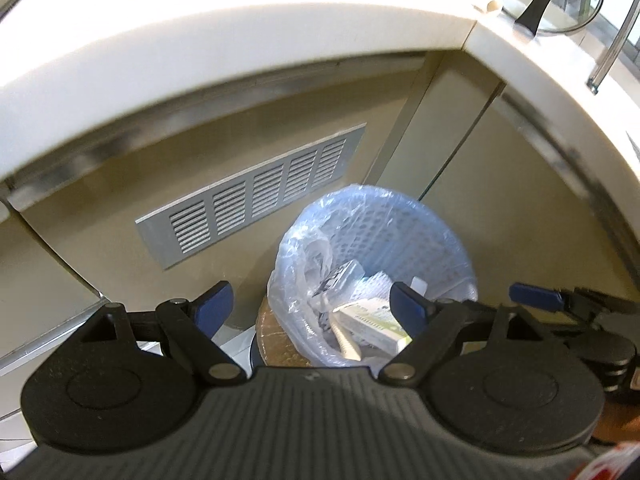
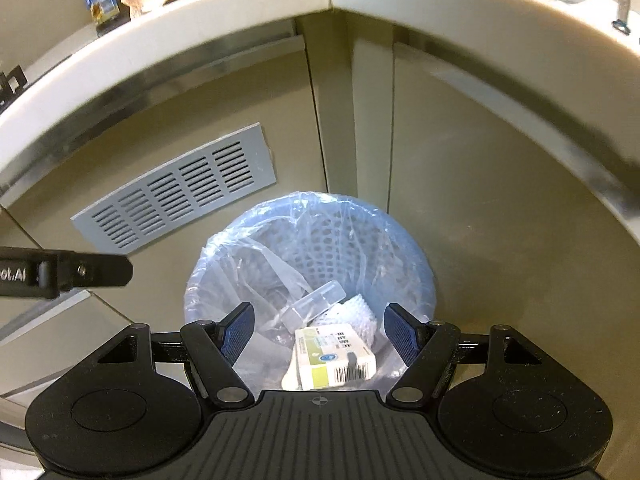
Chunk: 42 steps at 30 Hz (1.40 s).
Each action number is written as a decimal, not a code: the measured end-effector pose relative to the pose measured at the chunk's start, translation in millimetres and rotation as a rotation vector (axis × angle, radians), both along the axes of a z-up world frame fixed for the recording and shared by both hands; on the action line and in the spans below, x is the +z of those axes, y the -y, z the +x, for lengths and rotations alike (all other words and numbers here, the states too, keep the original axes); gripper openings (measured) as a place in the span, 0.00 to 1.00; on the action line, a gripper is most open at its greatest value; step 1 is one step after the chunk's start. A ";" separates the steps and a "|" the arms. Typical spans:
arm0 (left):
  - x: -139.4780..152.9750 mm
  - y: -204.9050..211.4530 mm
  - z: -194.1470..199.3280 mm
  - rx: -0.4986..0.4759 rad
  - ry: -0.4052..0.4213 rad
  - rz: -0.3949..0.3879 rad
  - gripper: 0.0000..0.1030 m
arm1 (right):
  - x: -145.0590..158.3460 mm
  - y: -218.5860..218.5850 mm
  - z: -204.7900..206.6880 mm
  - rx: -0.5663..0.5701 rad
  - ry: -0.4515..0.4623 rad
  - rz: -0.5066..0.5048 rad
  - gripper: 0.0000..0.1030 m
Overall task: Collect trash
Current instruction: 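Raise both grippers from the bin back toward the counter, then grasp the snack bag with the left gripper while the right gripper grasps the white paper roll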
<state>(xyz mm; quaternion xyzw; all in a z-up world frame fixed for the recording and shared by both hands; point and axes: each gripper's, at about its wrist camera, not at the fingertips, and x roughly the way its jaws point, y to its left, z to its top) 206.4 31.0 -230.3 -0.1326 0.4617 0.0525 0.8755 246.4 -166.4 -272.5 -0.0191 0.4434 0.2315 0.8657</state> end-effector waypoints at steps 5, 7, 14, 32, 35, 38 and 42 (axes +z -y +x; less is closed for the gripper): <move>26.3 3.5 -4.3 -0.006 0.036 -0.002 0.81 | 27.7 8.6 -13.8 -0.024 0.011 0.010 0.70; 38.8 4.4 -5.9 -0.008 0.054 -0.011 0.81 | 40.0 11.9 -17.7 -0.034 0.017 0.025 0.70; 87.8 7.8 -6.8 -0.026 0.144 -0.022 0.81 | 90.2 20.8 -24.0 -0.067 0.081 0.075 0.70; 175.4 -33.6 10.6 0.001 0.328 0.063 0.81 | 172.7 7.6 -8.4 -0.107 0.252 0.127 0.70; 179.4 -41.3 13.8 -0.002 0.337 0.079 0.81 | 177.7 4.3 -4.9 -0.116 0.268 0.119 0.70; 182.7 -46.3 19.1 -0.008 0.346 0.106 0.81 | 182.9 5.0 2.4 -0.127 0.283 0.116 0.70; 186.0 -54.9 29.3 0.006 0.363 0.115 0.81 | 190.5 9.4 24.1 -0.136 0.301 0.111 0.70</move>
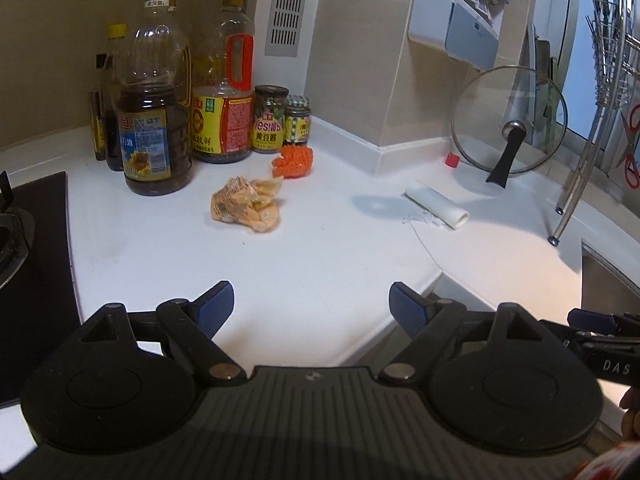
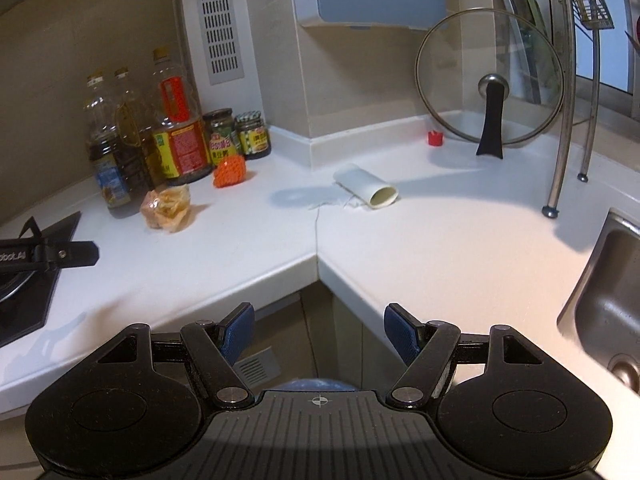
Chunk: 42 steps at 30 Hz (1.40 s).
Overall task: Collect trash
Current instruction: 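Grasp the snack bag with the left gripper while the right gripper grasps the white paper roll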
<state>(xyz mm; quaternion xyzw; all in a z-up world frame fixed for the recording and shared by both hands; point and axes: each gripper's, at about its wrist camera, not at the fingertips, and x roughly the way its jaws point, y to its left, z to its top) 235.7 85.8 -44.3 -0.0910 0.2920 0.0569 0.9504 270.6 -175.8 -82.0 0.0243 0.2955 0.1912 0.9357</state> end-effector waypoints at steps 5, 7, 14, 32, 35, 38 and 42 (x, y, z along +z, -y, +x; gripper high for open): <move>1.2 -7.1 18.3 0.044 0.015 0.014 0.81 | 9.0 2.1 42.0 0.015 0.027 -0.007 0.70; 1.0 -10.8 27.9 0.073 0.012 0.013 0.80 | 11.0 3.2 63.5 0.017 0.028 -0.009 0.70; 2.0 -17.2 65.1 0.150 -0.001 0.049 0.80 | 9.9 5.4 137.9 0.067 0.041 -0.001 0.70; -21.1 -39.4 137.7 0.215 -0.089 0.120 0.79 | -21.9 -4.5 264.0 0.177 -0.019 -0.072 0.70; -31.2 -51.1 156.9 0.187 -0.107 0.121 0.77 | -25.2 -9.8 269.0 0.168 -0.031 -0.083 0.70; -39.9 -64.0 173.7 0.166 -0.121 0.119 0.74 | -29.6 -17.6 273.8 0.170 -0.041 -0.096 0.70; -51.3 -79.7 191.1 0.139 -0.145 0.115 0.70 | -35.3 -26.8 280.8 0.161 -0.060 -0.107 0.70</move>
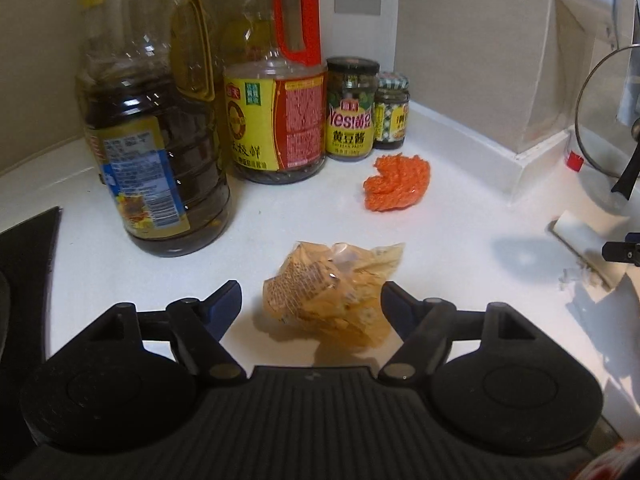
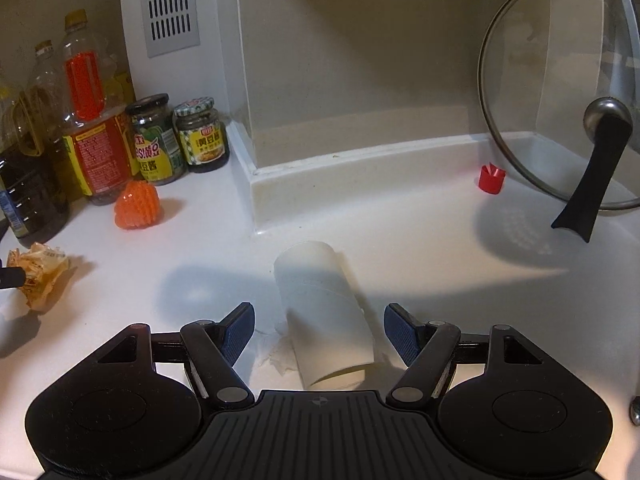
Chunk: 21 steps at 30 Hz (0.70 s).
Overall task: Collect trash
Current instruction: 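Grasp the snack bag with the left gripper while the right gripper grasps the white paper roll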
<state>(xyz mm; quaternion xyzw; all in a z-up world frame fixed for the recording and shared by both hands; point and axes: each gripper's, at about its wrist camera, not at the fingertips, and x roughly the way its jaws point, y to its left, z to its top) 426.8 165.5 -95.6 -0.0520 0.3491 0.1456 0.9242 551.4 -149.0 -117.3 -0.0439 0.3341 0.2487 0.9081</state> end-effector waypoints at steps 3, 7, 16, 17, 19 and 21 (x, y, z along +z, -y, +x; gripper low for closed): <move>-6.8 -7.5 8.6 -0.032 -0.019 -0.020 0.55 | -3.2 -4.6 5.3 -0.005 -0.005 -0.007 0.70; -10.0 -11.5 12.8 -0.057 -0.026 -0.026 0.44 | -6.6 -7.7 12.6 -0.012 -0.015 -0.013 0.70; -1.9 -6.5 6.2 -0.069 -0.007 -0.025 0.27 | -13.8 -16.1 25.3 0.017 -0.025 -0.051 0.70; -0.2 -4.9 4.9 -0.070 -0.003 -0.027 0.26 | -15.0 -16.8 26.5 0.024 -0.027 -0.059 0.70; 3.3 -1.4 2.4 -0.073 0.006 -0.038 0.26 | -17.6 -17.8 27.9 0.033 -0.027 -0.078 0.69; 6.4 2.6 0.0 -0.076 0.013 -0.049 0.26 | -20.4 -18.1 29.5 0.043 -0.031 -0.092 0.69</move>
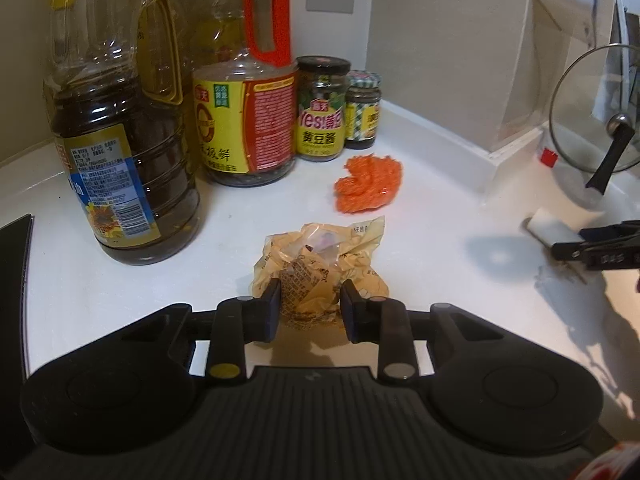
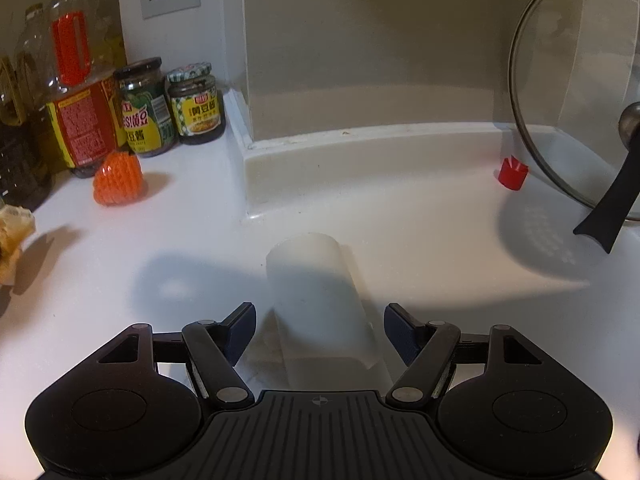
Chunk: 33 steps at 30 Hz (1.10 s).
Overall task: Collect trash
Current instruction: 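Grasp the snack bag with the left gripper while the right gripper grasps the white paper roll, then carry the snack bag and paper roll down over the trash bin with both grippers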
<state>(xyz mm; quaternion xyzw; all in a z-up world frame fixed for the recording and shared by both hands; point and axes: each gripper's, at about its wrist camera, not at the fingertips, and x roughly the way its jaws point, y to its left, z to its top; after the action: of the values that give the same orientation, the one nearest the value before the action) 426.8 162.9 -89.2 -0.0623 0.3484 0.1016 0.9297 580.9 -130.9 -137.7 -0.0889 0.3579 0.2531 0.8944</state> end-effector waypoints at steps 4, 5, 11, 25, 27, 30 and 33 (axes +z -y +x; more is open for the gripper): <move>4.2 8.9 -4.9 -0.002 0.011 -0.016 0.26 | -3.1 1.5 0.7 0.008 -0.012 -0.002 0.56; 5.0 11.2 -6.3 -0.002 0.012 -0.019 0.26 | -3.4 1.8 0.2 0.010 -0.013 -0.003 0.51; 6.9 23.8 -13.1 -0.005 0.011 -0.031 0.26 | -0.9 6.7 -7.4 0.004 0.002 0.004 0.50; 15.4 60.6 -30.7 -0.030 0.015 -0.044 0.26 | 11.7 43.3 -41.6 -0.057 0.005 0.071 0.49; 16.8 67.4 -34.0 -0.033 0.017 -0.046 0.26 | 13.0 53.3 -49.6 -0.081 -0.007 0.092 0.49; 18.7 77.3 -39.8 -0.037 0.022 -0.055 0.26 | 15.9 66.4 -63.7 -0.101 -0.014 0.111 0.49; 19.9 88.8 -46.8 -0.040 0.026 -0.065 0.26 | 20.2 79.1 -79.0 -0.107 -0.019 0.134 0.49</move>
<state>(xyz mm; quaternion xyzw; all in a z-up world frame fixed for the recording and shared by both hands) 380.0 74.1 -69.3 -0.0867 0.3408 0.0709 0.9334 501.9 -210.0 -117.5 -0.0072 0.3528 0.2292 0.9072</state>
